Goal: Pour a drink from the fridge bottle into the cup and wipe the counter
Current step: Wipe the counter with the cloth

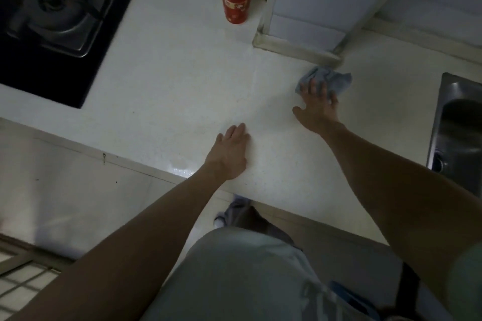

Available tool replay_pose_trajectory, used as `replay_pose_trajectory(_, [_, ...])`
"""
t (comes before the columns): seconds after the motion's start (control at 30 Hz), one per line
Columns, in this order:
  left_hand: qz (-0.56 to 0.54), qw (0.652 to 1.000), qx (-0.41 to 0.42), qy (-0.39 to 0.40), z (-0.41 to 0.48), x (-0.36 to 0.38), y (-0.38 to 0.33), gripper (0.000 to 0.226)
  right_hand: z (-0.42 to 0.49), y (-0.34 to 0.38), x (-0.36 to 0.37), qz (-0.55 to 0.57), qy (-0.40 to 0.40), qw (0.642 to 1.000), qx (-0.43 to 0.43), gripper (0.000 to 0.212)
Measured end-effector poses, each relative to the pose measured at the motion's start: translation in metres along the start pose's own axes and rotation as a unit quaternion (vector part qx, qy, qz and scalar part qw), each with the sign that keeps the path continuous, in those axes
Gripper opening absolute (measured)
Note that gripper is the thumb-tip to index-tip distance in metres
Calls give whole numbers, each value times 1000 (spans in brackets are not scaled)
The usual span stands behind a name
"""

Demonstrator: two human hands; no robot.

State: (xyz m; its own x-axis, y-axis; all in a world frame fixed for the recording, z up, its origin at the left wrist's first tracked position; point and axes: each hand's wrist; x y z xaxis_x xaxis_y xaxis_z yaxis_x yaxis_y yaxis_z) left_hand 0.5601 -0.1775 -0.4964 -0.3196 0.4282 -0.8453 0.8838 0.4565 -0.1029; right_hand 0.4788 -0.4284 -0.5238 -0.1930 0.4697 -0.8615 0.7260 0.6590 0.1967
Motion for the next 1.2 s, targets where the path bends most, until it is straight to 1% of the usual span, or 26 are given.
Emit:
replay_pose_trajectory(0.1, [-2, 1000, 0, 17, 0, 2, 1, 68, 17, 15, -4, 8, -8, 1000, 25, 74])
replay_pose_trajectory(0.23, [-14, 1000, -1, 24, 3, -1, 2, 65, 32, 52, -4, 39, -1, 998, 57, 80])
replay_pose_trajectory(0.3, [-13, 1000, -2, 26, 4, -1, 2, 64, 36, 74, -3, 44, 9, 999, 24, 81])
replay_pose_trajectory(0.4, [-17, 999, -2, 36, 5, -2, 2, 64, 39, 109, -4, 27, 14, 998, -56, 80])
replay_pose_trajectory(0.53, [-24, 999, -1, 39, 4, -4, 3, 64, 43, 140, 0, -44, 32, 989, -136, 82])
replay_pose_trajectory(0.6, [-23, 999, 3, 37, 3, -6, 3, 64, 41, 135, 0, -69, 25, 983, -168, 80])
replay_pose_trajectory(0.7, [-21, 999, 7, 43, 1, -8, 5, 65, 34, 101, -4, -76, 10, 970, -231, 67])
replay_pose_trajectory(0.77, [-17, 999, 9, 46, 0, -8, 5, 66, 24, 70, -4, -70, -15, 969, -236, 60])
replay_pose_trajectory(0.83, [-13, 999, 10, 46, -1, -9, 4, 67, 8, 41, 1, -68, -43, 975, -206, 58])
replay_pose_trajectory(0.93, [-16, 999, 10, 44, 0, -11, 3, 66, -21, 7, 11, -41, -79, 987, -131, 57])
replay_pose_trajectory(1.03, [-41, 998, 15, 47, -4, -16, 5, 58, -46, -9, 23, -19, -81, 996, -33, 55])
replay_pose_trajectory(1.1, [-47, 997, 22, 50, -10, -16, 8, 56, -53, -2, 26, -11, -67, 997, 26, 57])
replay_pose_trajectory(1.2, [-54, 998, 6, 36, -28, -8, 20, 61, -40, 39, 22, 39, -40, 990, 131, 67])
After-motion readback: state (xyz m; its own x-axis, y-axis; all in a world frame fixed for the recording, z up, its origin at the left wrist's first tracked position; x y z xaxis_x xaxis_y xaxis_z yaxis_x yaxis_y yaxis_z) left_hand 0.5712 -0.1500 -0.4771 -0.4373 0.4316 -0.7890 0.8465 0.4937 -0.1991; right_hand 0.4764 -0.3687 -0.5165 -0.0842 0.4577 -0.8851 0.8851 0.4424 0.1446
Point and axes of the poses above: each hand's wrist, its own z-axis towards the middle knuckle, its own x-axis out of the palm, y = z × x, and after that the axes turned 11 degrees about z, right-handed
